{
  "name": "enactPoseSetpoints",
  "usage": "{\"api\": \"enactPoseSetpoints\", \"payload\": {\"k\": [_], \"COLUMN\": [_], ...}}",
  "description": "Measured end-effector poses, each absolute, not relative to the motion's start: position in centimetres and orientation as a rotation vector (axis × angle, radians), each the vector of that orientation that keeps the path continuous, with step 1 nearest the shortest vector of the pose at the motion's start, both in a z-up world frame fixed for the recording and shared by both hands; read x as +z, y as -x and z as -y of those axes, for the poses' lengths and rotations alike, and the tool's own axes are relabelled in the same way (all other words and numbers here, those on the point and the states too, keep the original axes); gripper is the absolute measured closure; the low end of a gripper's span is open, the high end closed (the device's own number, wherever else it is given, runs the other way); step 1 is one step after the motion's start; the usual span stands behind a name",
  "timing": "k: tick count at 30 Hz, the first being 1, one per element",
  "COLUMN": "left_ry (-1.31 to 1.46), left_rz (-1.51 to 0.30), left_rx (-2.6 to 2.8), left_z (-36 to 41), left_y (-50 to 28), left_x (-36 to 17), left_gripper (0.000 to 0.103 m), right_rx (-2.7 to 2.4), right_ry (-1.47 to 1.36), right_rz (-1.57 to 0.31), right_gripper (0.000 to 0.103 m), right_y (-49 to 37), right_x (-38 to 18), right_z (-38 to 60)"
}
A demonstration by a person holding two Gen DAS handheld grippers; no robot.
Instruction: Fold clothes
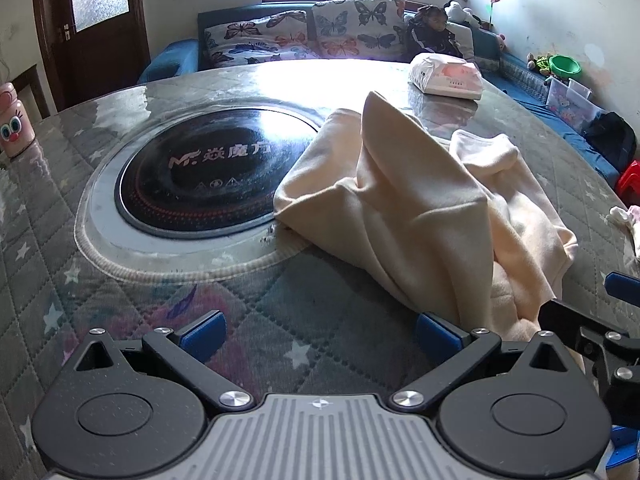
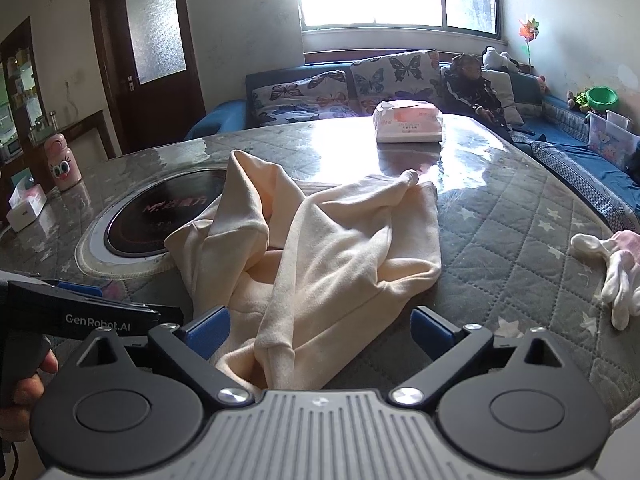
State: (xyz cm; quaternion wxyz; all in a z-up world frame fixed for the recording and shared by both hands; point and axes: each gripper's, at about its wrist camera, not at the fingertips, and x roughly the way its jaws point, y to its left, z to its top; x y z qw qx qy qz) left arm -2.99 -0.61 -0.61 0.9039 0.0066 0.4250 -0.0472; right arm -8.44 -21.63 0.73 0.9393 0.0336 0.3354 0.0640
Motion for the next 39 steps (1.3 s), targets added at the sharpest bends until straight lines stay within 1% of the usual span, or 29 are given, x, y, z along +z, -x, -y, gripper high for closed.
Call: {"api": "enactPoseSetpoints", "payload": {"k": [5,20,39], "left_ry": [-0.018,-0.02,-0.03], "left_rz": [-0.87,-0.87,-0.837], "left_rx": [-0.096,-0.099,-0.091], "left_z": [0.7,0.9,0.9], "left_y": [2.3,1.0,-1.2], "left_x": [-0.3,-0.1,0.8], "left_gripper": [0.0,0.0,0.0], "right_rx": [0.136,0.165,0.194], "right_ry": [-0.068,-0.059,-0.034], "right_rz": [-0.683,-0.674,-0.673], "right_gripper": [0.01,0.017,0.02], "right_y": [7.9,6.4,4.2], "right_x": [0.8,1.1,1.1], "right_z": [21.6,21.4,21.3]}}
